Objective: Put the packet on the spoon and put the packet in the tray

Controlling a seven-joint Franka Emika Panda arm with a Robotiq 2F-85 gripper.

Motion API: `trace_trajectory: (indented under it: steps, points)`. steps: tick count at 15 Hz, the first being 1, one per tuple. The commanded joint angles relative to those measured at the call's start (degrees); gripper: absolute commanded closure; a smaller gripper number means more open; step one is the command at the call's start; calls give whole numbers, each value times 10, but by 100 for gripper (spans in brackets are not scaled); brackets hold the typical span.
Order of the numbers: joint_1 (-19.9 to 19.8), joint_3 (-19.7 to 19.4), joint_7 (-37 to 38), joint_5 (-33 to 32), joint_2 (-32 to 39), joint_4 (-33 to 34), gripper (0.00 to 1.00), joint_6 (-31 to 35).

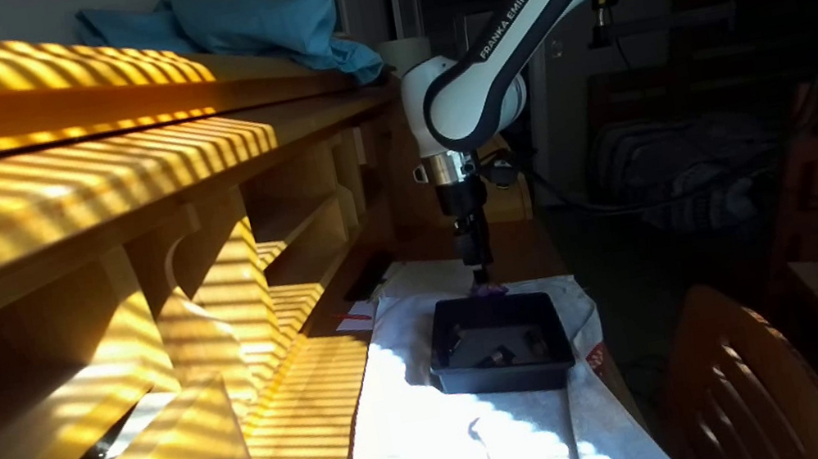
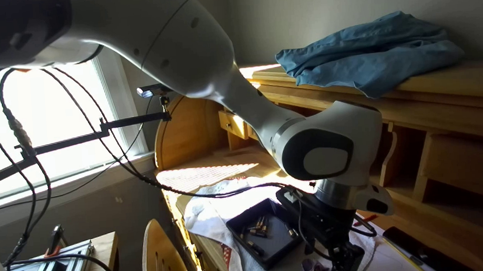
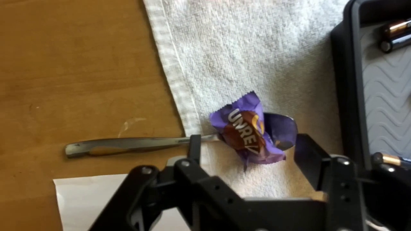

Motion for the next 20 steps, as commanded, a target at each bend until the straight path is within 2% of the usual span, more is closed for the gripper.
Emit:
trace_trajectory:
  steps: [1,7,14,16,20]
  points:
    - [-4,-16,51,-5,-21,-34,0,20]
    - [-16,-24,125,21,-21,-39,0,19]
    - [-33,-25,29,-21,-31,-55,0,73]
    - [-40,-23,34,-2,-29,-52,0,83]
    - [-55,-16,91,57,-19,-34,0,52]
